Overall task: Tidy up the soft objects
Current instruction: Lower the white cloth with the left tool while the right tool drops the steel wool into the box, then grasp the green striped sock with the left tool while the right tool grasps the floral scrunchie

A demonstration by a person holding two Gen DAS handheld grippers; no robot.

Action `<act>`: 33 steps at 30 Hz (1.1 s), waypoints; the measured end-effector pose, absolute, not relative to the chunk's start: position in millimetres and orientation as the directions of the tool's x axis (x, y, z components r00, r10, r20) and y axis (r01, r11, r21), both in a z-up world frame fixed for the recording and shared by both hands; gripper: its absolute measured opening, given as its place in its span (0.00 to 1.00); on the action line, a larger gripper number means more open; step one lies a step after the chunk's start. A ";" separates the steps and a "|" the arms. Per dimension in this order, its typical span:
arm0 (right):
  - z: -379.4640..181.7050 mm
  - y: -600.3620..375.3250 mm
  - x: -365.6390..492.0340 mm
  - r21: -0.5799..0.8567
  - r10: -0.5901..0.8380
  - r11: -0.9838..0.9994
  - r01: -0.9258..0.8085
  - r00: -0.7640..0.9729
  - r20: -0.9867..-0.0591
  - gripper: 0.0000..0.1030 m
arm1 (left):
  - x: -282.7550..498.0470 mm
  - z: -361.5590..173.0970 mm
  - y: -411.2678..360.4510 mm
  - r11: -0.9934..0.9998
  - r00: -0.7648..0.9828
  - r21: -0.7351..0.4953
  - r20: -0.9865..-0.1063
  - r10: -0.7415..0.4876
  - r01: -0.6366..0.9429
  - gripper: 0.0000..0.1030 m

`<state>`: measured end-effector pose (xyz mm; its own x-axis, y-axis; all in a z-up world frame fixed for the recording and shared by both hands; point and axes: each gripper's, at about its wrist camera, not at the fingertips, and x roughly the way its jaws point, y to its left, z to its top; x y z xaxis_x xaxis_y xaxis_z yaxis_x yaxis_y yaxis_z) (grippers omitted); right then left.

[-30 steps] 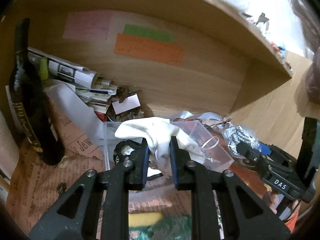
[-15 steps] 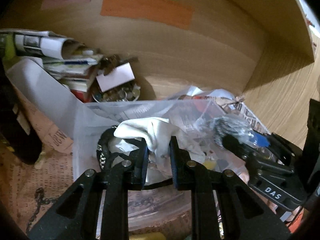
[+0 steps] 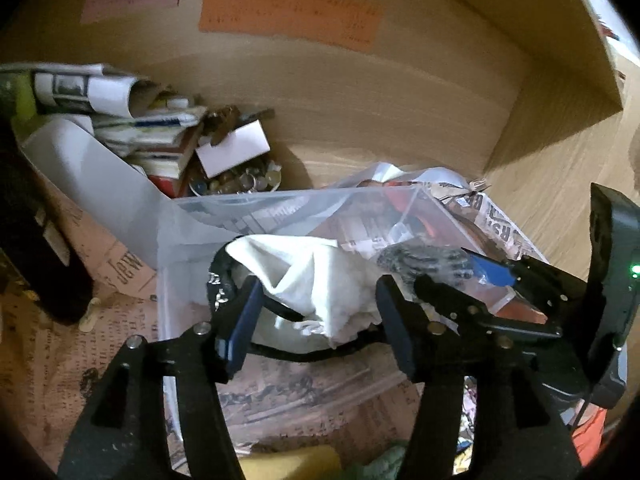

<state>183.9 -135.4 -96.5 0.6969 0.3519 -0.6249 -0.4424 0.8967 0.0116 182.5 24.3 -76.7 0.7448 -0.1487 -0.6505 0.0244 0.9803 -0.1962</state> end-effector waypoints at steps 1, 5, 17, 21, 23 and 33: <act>-95.9 -135.4 182.4 0.013 0.354 0.896 -0.444 0.697 -0.624 0.49 | 177.6 -73.6 24.7 0.982 0.754 -0.187 -0.641 -0.141 0.024 0.62; -87.6 -140.1 167.9 0.011 0.361 0.897 -0.443 0.716 -0.597 0.62 | 159.6 -59.7 24.5 0.986 0.783 -0.162 -0.610 -0.120 0.025 0.66; -55.7 -169.8 109.4 0.013 0.383 0.902 -0.431 0.788 -0.482 0.84 | 94.1 -27.2 31.7 0.992 0.857 -0.128 -0.509 -0.078 0.014 0.97; -67.0 -174.8 100.9 0.044 0.390 0.902 -0.429 0.769 -0.507 0.85 | 83.9 -40.8 39.1 0.989 0.834 -0.148 -0.546 -0.080 -0.002 0.97; -76.1 -175.8 97.9 0.059 0.391 0.902 -0.427 0.753 -0.529 0.85 | 79.7 -51.5 41.6 0.988 0.816 -0.153 -0.573 -0.078 -0.013 0.97; -127.2 -168.3 82.6 0.109 0.403 0.887 -0.448 0.638 -0.656 0.85 | 56.6 -104.8 34.9 0.983 0.728 -0.181 -0.678 -0.101 -0.032 0.97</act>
<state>82.6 -168.3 -127.2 0.6381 0.4031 -0.6560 -0.4482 0.8872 0.1093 56.6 34.9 -104.8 0.7282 -0.1011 -0.6779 -0.0318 0.9830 -0.1807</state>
